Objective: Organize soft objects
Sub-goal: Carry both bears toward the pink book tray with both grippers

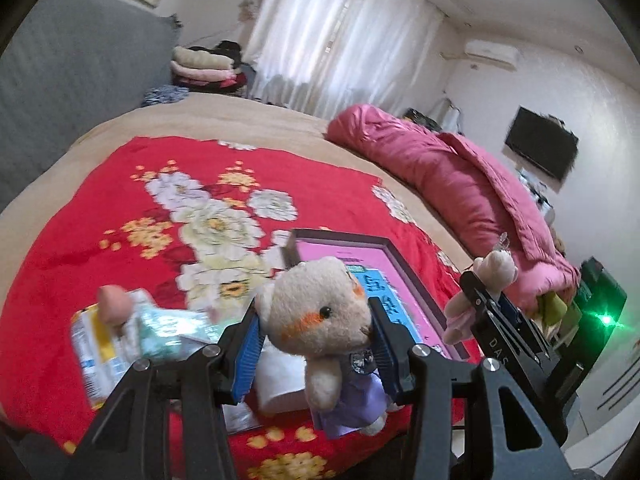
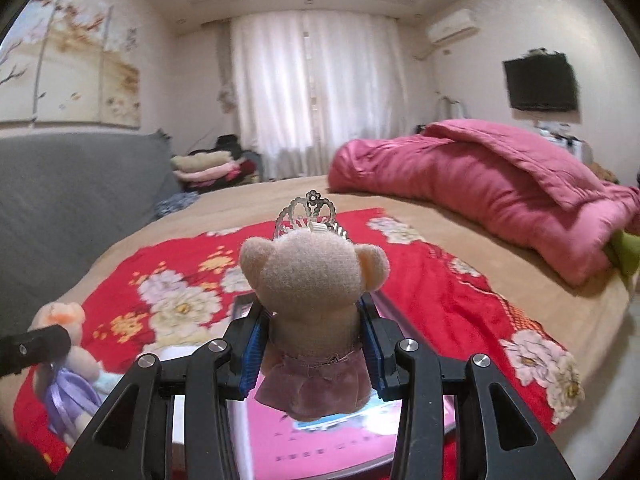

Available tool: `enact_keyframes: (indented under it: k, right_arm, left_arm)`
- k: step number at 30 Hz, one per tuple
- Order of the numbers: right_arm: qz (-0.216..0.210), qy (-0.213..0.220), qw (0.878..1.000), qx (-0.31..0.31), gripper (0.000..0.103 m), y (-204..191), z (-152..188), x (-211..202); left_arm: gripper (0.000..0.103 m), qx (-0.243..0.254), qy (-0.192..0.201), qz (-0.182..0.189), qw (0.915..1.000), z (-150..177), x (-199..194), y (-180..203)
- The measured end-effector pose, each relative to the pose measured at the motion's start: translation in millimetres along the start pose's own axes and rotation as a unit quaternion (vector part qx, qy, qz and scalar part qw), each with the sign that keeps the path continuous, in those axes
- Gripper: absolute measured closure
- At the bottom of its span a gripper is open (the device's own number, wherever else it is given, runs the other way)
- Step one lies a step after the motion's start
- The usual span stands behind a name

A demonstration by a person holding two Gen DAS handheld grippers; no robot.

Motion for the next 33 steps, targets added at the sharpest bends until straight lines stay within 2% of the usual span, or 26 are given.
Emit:
enact_keyframes:
  k: [7, 18, 23, 30, 33]
  right_arm:
    - [0.022, -0.003, 0.999, 0.026, 0.059, 28, 1, 5]
    - [0.051, -0.030, 0.997, 0.048, 0.059, 55, 10, 19]
    - [0.055, -0.046, 0.996, 0.050, 0.059, 59, 17, 29]
    - [0.054, -0.059, 0.996, 0.035, 0.059, 53, 23, 36]
    - [0.054, -0.069, 0.996, 0.026, 0.059, 51, 28, 41]
  left_arm:
    - [0.053, 0.039, -0.049, 0.009, 0.9980, 4, 53, 38]
    - [0.053, 0.076, -0.125, 0.011, 0.9892, 28, 132, 69]
    - [0.053, 0.095, -0.147, 0.007, 0.9845, 41, 151, 74]
    - [0.053, 0.110, -0.158, -0.006, 0.9813, 44, 167, 75]
    - [0.053, 0.122, -0.180, -0.016, 0.9760, 50, 173, 73]
Point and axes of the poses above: each gripper's, at about its wrist camera, not at the fingertips, and x roughly the way its jaws point, y to its right, z to its underside, the point moved 4 cm from there along x, roughly the way its jaws point, and after that the axes turned 8 degrees about z, right-handed, at the moved point
